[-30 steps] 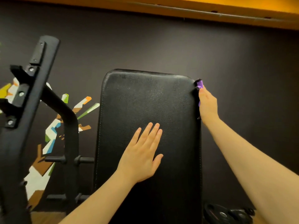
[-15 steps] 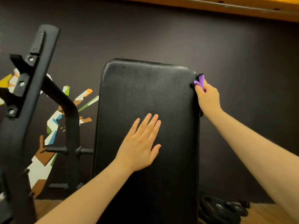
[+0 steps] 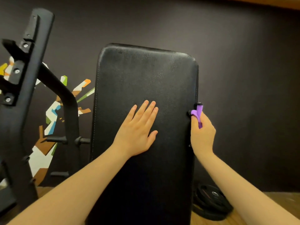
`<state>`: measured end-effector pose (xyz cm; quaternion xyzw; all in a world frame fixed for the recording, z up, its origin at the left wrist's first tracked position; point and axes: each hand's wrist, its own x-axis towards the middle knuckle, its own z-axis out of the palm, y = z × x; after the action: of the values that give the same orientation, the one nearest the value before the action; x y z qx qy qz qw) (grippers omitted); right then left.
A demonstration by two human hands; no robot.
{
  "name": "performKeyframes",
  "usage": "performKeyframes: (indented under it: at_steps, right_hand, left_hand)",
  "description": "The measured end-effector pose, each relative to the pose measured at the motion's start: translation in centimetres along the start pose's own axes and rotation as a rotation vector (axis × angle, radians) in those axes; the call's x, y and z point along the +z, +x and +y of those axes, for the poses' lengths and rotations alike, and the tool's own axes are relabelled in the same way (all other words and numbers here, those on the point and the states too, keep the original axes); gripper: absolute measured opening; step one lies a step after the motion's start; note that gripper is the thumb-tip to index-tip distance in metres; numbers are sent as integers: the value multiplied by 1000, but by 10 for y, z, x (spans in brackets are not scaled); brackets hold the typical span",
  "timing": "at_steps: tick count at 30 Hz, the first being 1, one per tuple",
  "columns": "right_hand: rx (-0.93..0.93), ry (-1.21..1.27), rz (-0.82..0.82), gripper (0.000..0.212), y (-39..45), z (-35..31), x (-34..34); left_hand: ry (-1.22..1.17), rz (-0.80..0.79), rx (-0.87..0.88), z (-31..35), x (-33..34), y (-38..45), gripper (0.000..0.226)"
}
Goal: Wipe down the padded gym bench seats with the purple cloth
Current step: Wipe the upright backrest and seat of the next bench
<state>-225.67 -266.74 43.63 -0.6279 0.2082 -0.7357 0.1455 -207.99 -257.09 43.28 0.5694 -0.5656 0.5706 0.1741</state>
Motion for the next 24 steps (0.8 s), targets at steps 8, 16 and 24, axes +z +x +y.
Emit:
performKeyframes:
  at_steps: [8, 16, 24]
  right_hand:
    - [141, 135, 38, 26, 7, -9, 1]
    - [229, 62, -59, 28, -73, 21, -18]
    - [243, 89, 41, 21, -25, -2, -4]
  left_hand:
    - [-4, -9, -22, 1, -1, 0, 68]
    - [-2, -2, -15, 2, -3, 1, 68]
    - [-16, 9, -16, 1, -1, 0, 67]
